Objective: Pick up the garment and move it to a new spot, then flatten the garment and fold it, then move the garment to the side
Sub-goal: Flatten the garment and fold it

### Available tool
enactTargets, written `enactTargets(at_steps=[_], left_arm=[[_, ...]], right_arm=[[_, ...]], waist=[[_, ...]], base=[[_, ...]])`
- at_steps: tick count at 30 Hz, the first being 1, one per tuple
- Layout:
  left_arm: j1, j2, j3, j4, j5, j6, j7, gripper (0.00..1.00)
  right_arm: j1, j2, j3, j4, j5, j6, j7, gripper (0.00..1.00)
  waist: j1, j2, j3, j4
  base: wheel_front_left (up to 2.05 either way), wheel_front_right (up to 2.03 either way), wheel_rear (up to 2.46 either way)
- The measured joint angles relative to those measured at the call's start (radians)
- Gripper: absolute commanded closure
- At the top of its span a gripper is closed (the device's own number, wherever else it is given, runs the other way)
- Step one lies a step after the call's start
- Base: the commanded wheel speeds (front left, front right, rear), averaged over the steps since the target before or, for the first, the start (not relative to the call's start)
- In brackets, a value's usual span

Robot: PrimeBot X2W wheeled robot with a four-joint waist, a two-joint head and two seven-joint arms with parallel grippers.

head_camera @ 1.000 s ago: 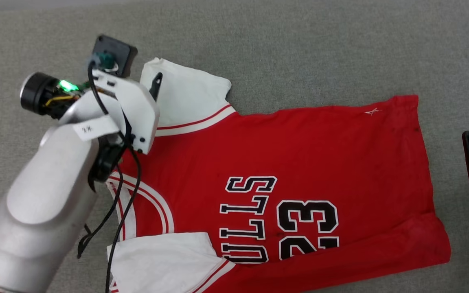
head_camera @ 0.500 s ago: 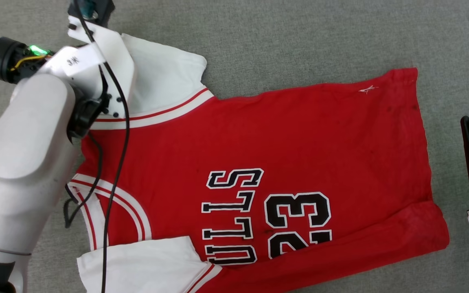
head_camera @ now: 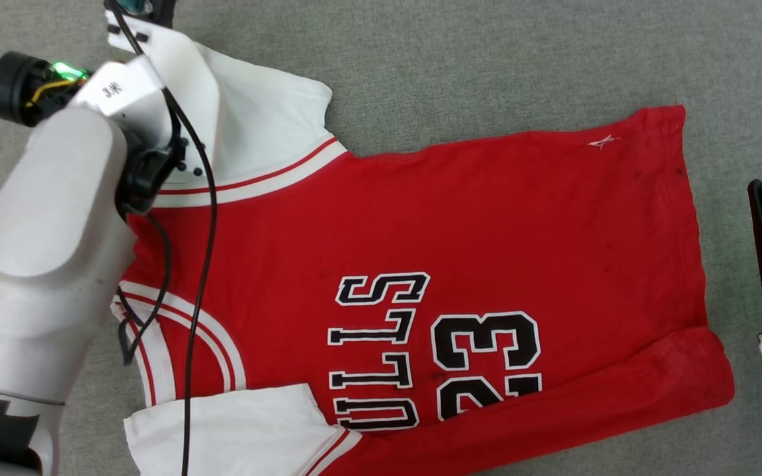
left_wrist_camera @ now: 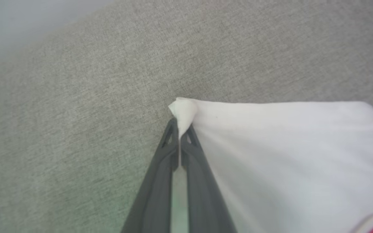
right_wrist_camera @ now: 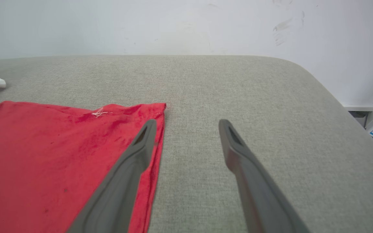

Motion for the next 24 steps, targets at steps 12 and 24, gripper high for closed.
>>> enactTargets(at_steps=[12,24], left_arm=[[0.102,-0.026,0.026,-0.063,-0.040,-0.019,-0.241,1.00],[0.288,-0.011,-0.021,-0.372,-0.029,0.021,-0.260,1.00]], right_arm=[[0.028,-0.038,0.007,0.006,-0.029,0.000,0.100,0.00],[-0.069,-0.217,0.115,0.030,0.022,0.000,0.532,0.00]], waist=[[-0.0002,0.0000,-0.140,0.047],[-0.0003,0.0001,-0.210,0.163]], base=[[0.00,0.00,0.00],[0.00,0.00,0.00]])
